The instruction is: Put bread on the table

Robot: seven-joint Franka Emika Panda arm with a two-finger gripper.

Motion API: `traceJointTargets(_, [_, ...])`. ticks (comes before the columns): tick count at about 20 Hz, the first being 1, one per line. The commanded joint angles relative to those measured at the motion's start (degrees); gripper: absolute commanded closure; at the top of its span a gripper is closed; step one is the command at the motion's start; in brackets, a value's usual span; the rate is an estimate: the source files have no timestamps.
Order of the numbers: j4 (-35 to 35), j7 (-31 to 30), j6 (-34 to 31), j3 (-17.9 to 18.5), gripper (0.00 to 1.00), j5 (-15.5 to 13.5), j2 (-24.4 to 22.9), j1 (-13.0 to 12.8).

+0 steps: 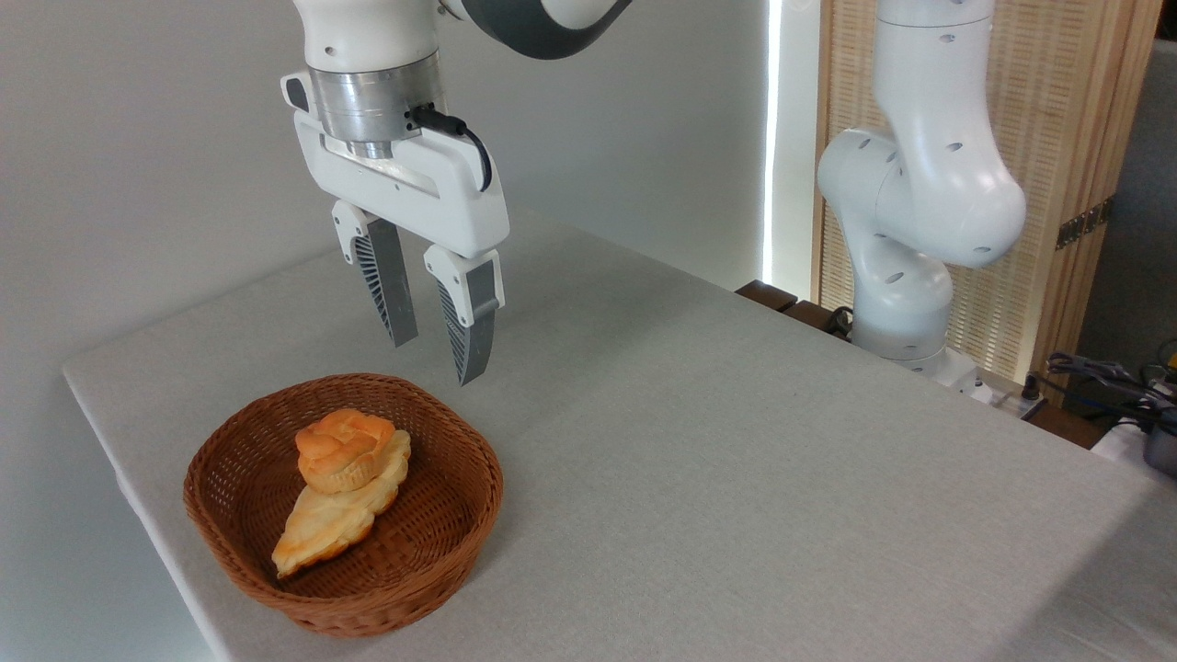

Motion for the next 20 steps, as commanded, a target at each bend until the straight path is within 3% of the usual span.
traceJointTargets(1, [0.65,-0.62,-1.59,-0.39,0.0,-0.75,0.31,-0.37])
traceJointTargets(20, [0.73,-0.36,-2.21,-1.54,0.0,-0.58,0.92,-0.37])
